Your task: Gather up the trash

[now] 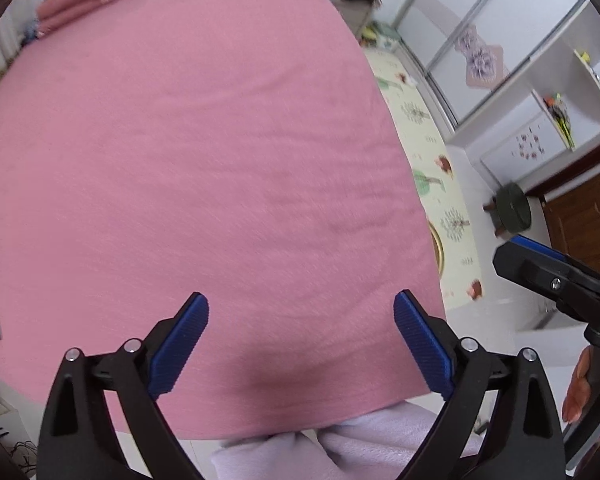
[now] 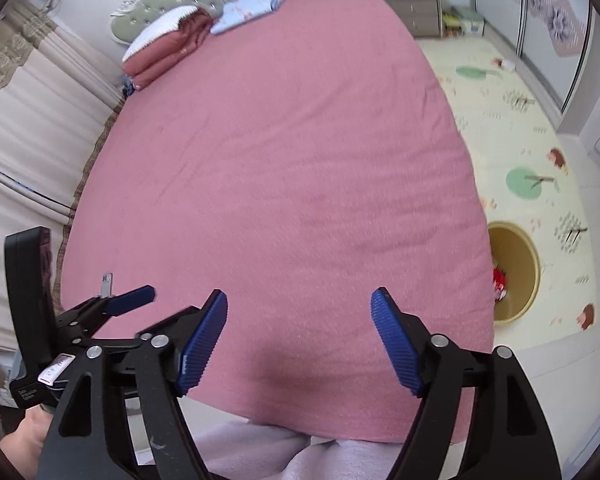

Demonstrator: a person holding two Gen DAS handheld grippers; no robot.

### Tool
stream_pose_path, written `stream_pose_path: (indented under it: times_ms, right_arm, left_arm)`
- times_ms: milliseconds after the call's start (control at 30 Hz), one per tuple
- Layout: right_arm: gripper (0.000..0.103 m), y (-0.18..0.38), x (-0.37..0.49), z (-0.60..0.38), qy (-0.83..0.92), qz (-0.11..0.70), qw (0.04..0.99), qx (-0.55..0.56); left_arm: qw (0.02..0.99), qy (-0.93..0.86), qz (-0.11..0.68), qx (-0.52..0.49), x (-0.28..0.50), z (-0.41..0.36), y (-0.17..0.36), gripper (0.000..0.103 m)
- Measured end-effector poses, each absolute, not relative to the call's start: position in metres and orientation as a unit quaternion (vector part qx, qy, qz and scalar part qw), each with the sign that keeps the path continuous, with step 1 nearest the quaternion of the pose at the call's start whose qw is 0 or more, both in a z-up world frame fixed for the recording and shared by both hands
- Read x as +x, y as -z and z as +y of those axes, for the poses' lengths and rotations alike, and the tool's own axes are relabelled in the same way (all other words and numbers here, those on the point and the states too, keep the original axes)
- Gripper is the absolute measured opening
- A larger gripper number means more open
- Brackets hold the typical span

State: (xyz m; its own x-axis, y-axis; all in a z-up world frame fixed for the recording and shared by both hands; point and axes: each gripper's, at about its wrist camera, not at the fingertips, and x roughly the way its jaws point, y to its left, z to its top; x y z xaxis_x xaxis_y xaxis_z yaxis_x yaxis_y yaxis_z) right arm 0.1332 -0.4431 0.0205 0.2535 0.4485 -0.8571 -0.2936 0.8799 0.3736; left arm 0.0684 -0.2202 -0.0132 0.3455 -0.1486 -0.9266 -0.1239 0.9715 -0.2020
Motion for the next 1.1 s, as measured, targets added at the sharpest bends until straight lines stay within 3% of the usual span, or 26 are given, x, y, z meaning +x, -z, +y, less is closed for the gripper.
stream_pose_path:
  times_ms: [133, 400, 1100]
  right_arm:
    - [0.086, -0.048, 0.123, -0.435, -0.224, 0.538, 0.81, 0.056]
    - [0.092, -0.083, 0.104, -0.418, -0.228, 0.503, 0.832, 0.052]
    - [0.094, -0.1, 0.078, -0.403, -0.224, 0.442, 0.868, 0.043]
  left_arm:
    - [0.836, -0.02, 0.536, -0.116, 0.056, -0.206, -0.021, 0.099]
    - [0.876, -0.068, 0.462, -0.116, 0.034, -0.182, -0.081, 0.099]
    - [0.894, -0.14, 0.412, -0.105, 0.012, -0.162, -0.111, 0.099]
